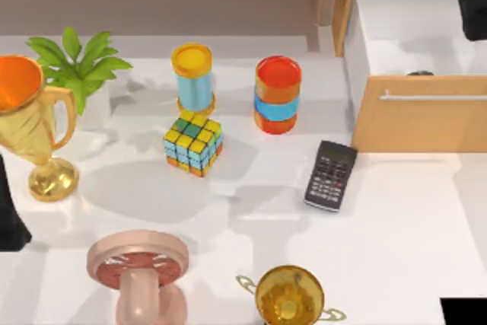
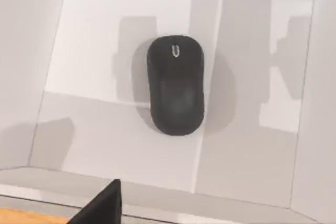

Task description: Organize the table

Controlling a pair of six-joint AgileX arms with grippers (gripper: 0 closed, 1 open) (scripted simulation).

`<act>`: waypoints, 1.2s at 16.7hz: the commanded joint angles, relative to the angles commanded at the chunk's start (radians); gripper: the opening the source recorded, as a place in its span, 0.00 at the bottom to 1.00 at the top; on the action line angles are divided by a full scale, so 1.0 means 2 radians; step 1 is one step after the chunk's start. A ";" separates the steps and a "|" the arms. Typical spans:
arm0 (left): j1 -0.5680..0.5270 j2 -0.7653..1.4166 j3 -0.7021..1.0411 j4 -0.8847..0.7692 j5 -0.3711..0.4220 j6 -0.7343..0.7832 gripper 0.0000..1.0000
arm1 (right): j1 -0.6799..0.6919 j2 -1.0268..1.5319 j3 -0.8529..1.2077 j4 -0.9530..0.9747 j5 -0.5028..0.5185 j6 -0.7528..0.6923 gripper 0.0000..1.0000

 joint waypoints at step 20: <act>0.000 0.000 0.000 0.000 0.000 0.000 1.00 | 0.017 0.353 0.307 -0.170 0.000 -0.014 1.00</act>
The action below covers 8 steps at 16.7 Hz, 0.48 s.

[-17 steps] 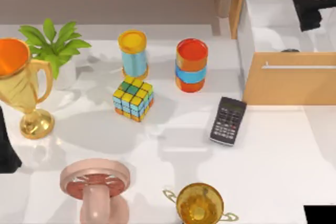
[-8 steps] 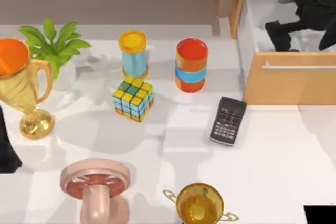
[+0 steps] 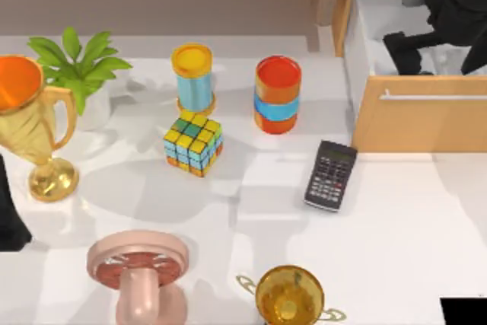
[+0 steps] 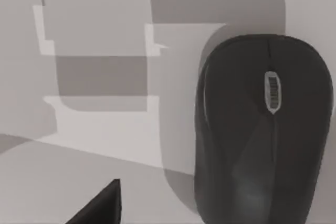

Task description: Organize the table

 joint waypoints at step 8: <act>0.000 0.000 0.000 0.000 0.000 0.000 1.00 | 0.001 0.015 -0.025 0.041 0.000 0.001 1.00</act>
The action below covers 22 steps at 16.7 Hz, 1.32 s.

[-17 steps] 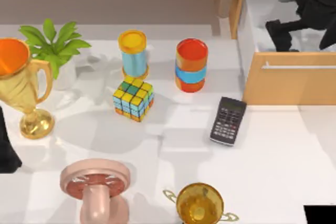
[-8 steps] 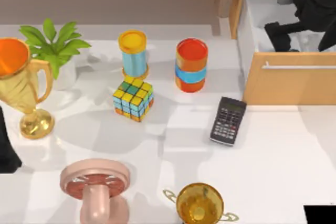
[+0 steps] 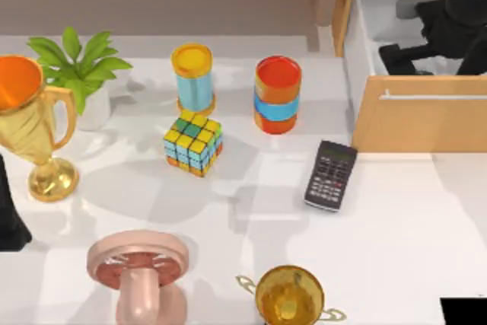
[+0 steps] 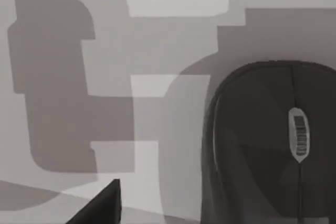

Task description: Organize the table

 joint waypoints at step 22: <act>0.000 0.000 0.000 0.000 0.000 0.000 1.00 | 0.000 0.001 0.000 0.001 0.000 0.000 0.00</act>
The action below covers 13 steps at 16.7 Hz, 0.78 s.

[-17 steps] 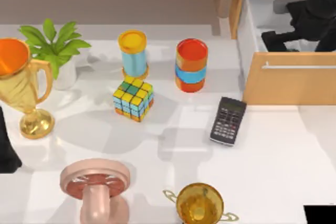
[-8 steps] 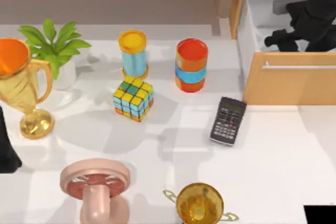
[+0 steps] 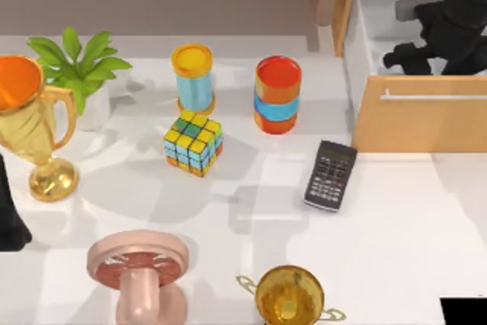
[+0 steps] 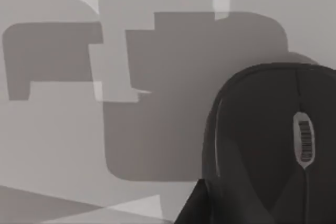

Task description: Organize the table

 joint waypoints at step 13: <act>0.000 0.000 0.000 0.000 0.000 0.000 1.00 | 0.010 -0.136 -0.043 -0.003 0.016 0.055 0.00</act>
